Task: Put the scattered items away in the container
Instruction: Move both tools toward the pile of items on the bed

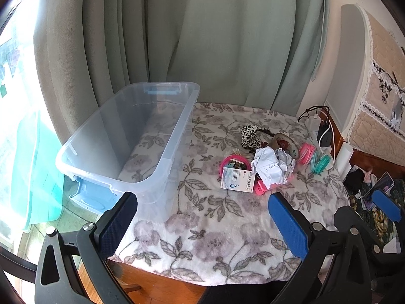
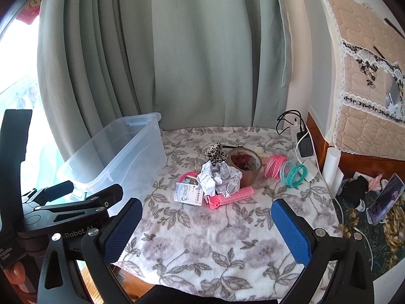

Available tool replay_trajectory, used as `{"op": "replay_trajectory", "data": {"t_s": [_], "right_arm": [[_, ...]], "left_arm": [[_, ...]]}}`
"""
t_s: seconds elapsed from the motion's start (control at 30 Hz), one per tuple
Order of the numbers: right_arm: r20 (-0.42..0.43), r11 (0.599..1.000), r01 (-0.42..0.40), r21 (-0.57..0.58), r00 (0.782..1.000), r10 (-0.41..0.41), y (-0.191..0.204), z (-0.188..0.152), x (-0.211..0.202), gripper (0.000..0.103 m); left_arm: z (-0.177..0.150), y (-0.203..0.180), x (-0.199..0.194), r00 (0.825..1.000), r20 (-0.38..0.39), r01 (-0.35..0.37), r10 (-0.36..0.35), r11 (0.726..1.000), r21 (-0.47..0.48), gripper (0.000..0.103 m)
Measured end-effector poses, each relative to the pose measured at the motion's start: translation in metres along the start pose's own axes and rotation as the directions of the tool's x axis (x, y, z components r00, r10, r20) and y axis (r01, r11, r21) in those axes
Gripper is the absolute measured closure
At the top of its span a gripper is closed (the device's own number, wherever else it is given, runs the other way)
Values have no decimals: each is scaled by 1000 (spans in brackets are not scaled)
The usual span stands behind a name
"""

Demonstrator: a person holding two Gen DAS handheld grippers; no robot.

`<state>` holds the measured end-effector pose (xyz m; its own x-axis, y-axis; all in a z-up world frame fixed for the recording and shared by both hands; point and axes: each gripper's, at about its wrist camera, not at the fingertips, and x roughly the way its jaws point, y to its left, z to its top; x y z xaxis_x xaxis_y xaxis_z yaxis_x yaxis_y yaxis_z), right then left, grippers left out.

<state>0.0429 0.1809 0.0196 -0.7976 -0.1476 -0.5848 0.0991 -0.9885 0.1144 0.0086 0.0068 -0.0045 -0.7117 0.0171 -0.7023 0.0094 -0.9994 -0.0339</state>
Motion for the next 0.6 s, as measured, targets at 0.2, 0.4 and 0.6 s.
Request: {"op": "replay_trajectory", "data": {"t_s": [0.2,0.4,0.6], "right_arm": [[-8,1000,-12,3,1000,12,-1,0,3,0],[-45,1000,-20,15,999,21,-4,-4,9,0],[-62,1000,-21,17,998,22,-5,-6,11,0]], "left_arm": [[-1,0,2,1000,4,-3,3,1000,-3,0],[-1,-3,4,1000,1,-24,24,1000,11,0],[-2,-5,6,999,-1,-33,33,999,16,0]]}}
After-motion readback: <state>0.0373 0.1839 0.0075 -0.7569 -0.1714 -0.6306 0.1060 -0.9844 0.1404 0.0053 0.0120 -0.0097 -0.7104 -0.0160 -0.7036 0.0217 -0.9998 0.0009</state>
